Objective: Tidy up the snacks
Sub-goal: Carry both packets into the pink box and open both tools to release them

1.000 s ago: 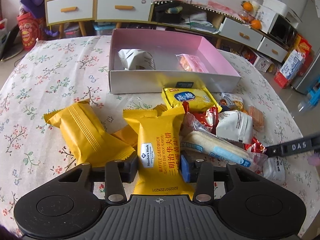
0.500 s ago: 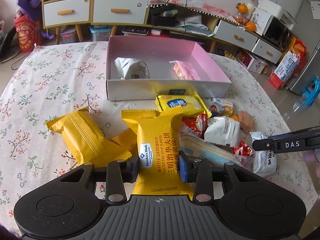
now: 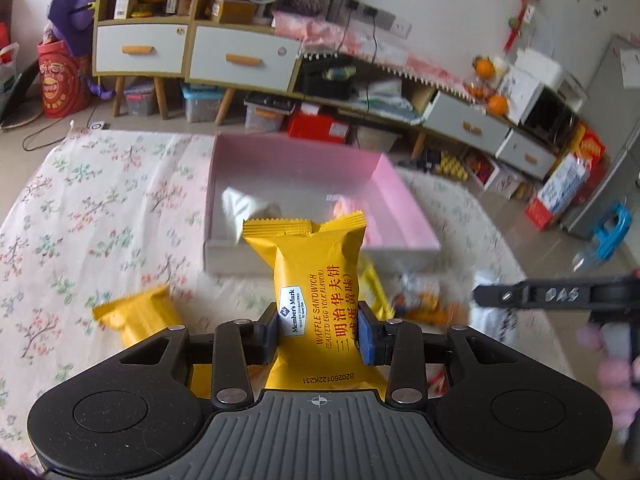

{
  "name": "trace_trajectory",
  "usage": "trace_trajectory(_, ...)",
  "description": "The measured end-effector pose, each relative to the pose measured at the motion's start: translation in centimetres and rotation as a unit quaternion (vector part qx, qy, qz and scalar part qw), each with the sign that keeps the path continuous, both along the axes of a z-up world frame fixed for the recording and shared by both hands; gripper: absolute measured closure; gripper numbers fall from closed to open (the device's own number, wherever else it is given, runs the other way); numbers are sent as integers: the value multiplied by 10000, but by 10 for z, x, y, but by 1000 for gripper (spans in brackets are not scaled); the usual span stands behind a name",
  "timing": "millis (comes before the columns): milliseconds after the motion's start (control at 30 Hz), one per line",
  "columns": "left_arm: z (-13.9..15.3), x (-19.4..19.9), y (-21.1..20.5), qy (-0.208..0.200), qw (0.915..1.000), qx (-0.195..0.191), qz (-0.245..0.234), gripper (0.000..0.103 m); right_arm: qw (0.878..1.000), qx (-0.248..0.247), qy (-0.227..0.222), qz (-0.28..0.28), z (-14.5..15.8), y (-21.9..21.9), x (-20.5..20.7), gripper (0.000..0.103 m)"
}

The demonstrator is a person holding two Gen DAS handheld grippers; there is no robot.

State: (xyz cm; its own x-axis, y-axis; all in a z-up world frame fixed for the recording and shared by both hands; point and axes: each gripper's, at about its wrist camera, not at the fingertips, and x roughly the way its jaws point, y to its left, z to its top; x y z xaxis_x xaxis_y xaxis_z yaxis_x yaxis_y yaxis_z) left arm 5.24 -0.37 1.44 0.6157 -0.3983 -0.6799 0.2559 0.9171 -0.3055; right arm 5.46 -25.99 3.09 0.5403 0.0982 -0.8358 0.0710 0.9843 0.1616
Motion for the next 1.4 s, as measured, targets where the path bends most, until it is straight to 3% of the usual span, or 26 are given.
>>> trace_trajectory(300,1,33,-11,-93,9991,-357,219,68,9991,235,-333,-137,-4,16,29,59)
trace_trajectory(633,-18,78,-6,-150,9977,-321,570,68,9950,235,-859,-457,-7,16,62,59)
trace_trajectory(767,-22,103,-18,-213,9984,-210,470,68,9934,198,-986,-553,-11,13,82,59)
trace_trajectory(900,-30,118,-33,-284,9991,-81,298,67,9942,-207,-1005,-325,-18,18,97,58)
trace_trajectory(1200,-53,137,-44,-159,9990,94,401,67,9891,-959,-1089,244,-32,40,114,58)
trace_trajectory(1333,-59,139,-42,-222,9988,52,423,67,9892,-859,-1134,349,-34,43,118,57)
trace_trajectory(1400,-58,138,-41,-333,9986,33,399,64,9903,-709,-1153,327,-33,41,118,49)
